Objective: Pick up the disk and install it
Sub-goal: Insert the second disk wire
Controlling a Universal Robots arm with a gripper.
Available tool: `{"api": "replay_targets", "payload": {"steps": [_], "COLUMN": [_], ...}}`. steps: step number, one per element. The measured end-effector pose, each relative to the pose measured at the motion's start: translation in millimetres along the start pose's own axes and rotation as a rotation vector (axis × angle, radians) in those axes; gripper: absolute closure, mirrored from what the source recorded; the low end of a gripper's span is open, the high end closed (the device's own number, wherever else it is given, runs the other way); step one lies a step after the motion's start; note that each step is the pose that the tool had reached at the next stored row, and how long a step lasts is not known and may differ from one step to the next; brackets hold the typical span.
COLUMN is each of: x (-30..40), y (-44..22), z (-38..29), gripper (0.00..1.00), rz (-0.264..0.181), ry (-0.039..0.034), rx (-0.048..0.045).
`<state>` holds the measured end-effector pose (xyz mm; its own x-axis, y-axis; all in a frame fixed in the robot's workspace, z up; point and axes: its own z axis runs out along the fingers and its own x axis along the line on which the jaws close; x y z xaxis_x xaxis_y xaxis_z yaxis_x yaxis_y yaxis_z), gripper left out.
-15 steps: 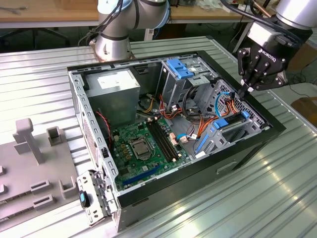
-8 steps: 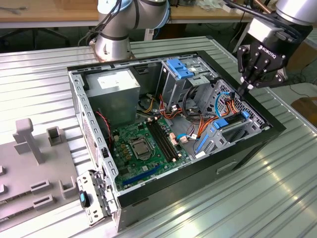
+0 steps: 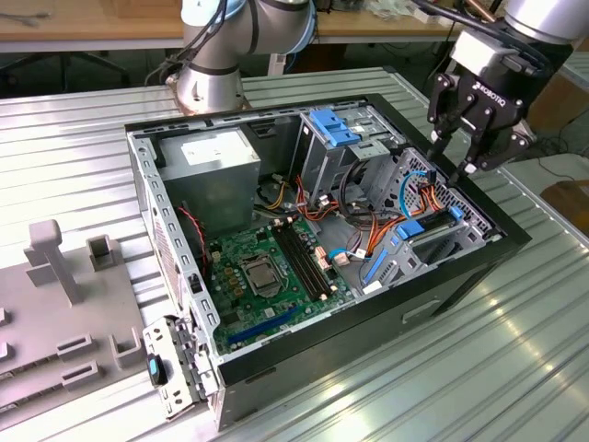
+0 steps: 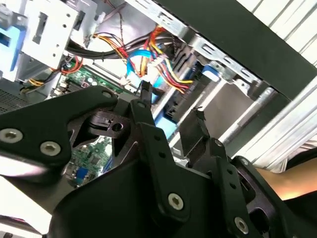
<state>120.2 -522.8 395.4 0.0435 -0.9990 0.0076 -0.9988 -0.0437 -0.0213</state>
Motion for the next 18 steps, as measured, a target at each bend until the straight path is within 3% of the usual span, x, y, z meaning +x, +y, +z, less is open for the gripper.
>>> {"api": "replay_targets", "payload": {"steps": [2, 3, 4, 5, 6, 9, 10, 12, 13, 14, 15, 16, 18], "x": [-12.8, -12.8, -13.4, -14.3, -15.2, -21.8, -25.3, -33.5, -33.8, -34.8, -36.4, -36.7, -37.0], "y": [0.3, 0.4, 0.2, 0.1, 0.1, -0.1, -0.3, -0.6, -0.6, -0.6, -0.7, -0.7, -0.7], "z": [5.1, 7.6, 7.5, 7.6, 7.7, 8.2, 8.2, 8.8, 10.6, 12.6, 13.6, 14.0, 15.3], "gripper": [0.5, 0.5, 0.5, 0.5, 0.5, 0.5, 0.5, 0.5, 0.5, 0.5, 0.5, 0.5, 0.5], "rz": [0.0, 0.0, -0.001, -0.002, -0.002, -0.004, -0.004, -0.004, -0.004, -0.008, -0.011, -0.012, -0.013], "ry": [0.0002, 0.0076, 0.0429, 0.0689, 0.086, 0.1479, 0.1563, 0.1573, 0.1577, 0.1722, 0.1931, 0.2065, 0.21], "rx": [0.0, -0.0004, -0.0019, -0.003, -0.0038, -0.0064, -0.0068, -0.0068, -0.0068, -0.0071, -0.0078, -0.0084, -0.0085]}}
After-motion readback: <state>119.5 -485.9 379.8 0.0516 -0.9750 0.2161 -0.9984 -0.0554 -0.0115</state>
